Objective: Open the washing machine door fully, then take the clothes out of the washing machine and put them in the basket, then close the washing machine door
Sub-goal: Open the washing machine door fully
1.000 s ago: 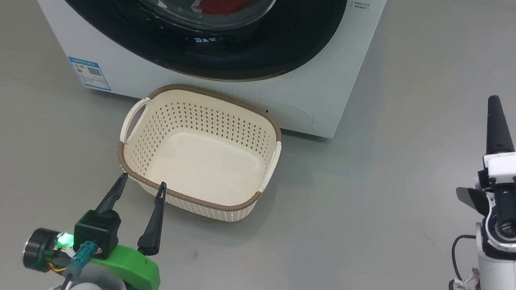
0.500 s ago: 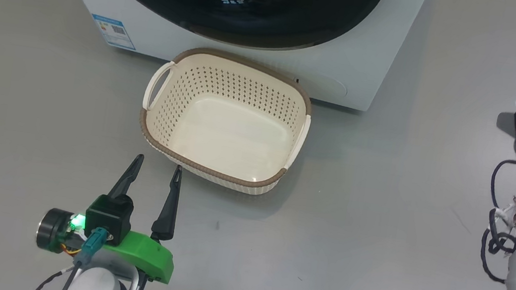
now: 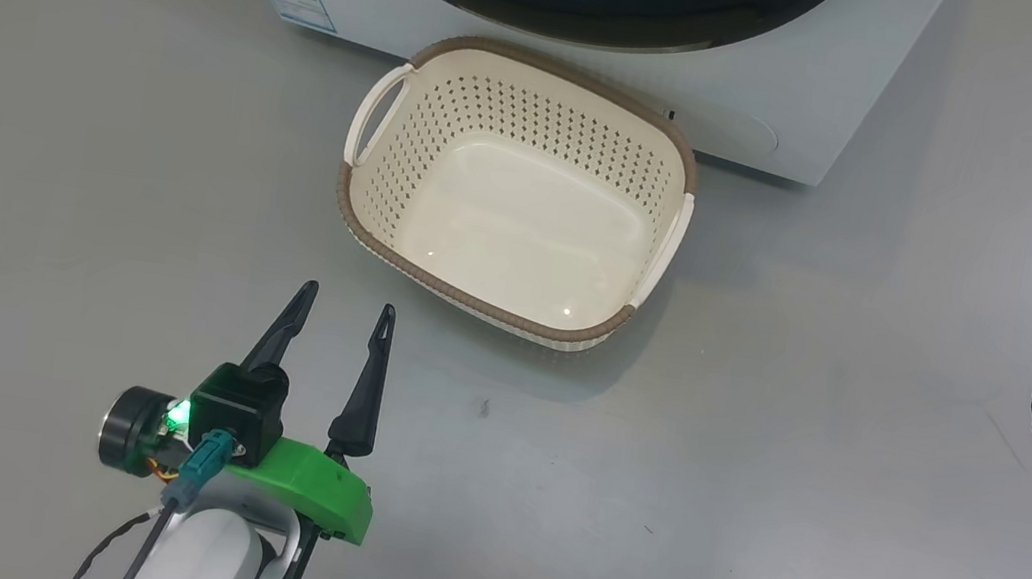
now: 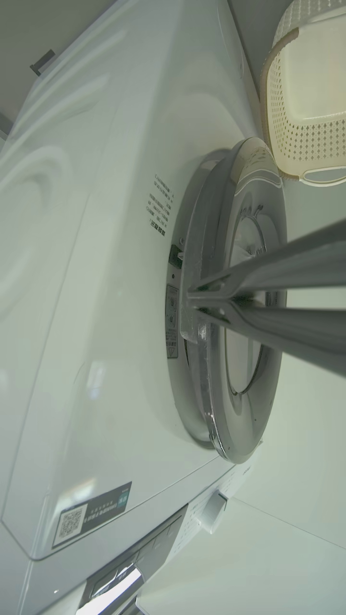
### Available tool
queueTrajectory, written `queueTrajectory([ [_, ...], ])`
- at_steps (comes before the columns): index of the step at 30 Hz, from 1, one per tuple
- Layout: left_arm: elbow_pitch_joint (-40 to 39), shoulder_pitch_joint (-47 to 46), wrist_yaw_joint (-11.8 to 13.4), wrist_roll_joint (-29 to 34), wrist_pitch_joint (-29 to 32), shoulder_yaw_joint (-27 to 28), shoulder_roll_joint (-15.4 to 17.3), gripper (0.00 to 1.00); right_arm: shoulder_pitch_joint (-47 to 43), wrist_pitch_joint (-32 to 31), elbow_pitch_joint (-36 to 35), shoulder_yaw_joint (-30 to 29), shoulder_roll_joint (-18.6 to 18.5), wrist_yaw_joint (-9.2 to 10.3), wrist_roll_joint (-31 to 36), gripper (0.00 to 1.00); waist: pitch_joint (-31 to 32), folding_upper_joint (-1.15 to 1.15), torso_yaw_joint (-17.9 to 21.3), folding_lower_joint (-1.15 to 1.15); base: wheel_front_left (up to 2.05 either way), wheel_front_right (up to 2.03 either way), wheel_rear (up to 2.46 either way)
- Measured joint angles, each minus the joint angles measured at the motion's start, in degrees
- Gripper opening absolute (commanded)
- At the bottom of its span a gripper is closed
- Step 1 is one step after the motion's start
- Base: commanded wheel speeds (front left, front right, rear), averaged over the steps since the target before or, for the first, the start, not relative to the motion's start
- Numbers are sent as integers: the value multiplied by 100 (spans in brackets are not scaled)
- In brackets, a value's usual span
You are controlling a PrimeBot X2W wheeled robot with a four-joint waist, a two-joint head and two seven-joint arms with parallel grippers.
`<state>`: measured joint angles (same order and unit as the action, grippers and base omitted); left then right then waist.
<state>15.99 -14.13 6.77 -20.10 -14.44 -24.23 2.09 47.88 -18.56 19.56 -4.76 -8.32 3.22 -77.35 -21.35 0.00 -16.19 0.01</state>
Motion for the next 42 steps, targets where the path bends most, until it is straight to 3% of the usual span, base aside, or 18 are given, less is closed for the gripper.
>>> queueTrajectory([
  [10,-33,-24,1,-125,0,-145,-3,100,768,-443,391,13,-64,237,-245,0,-258,0,-277,0,0,0,0],
  [19,-105,-127,1,-300,0,-176,-18,100,1290,-620,713,-59,-255,333,-288,0,-506,0,-515,0,0,0,0],
  [42,-135,-147,1,-413,0,-199,-33,100,2175,-1046,1616,-149,-405,401,-537,0,-855,0,-949,-1,0,0,0],
])
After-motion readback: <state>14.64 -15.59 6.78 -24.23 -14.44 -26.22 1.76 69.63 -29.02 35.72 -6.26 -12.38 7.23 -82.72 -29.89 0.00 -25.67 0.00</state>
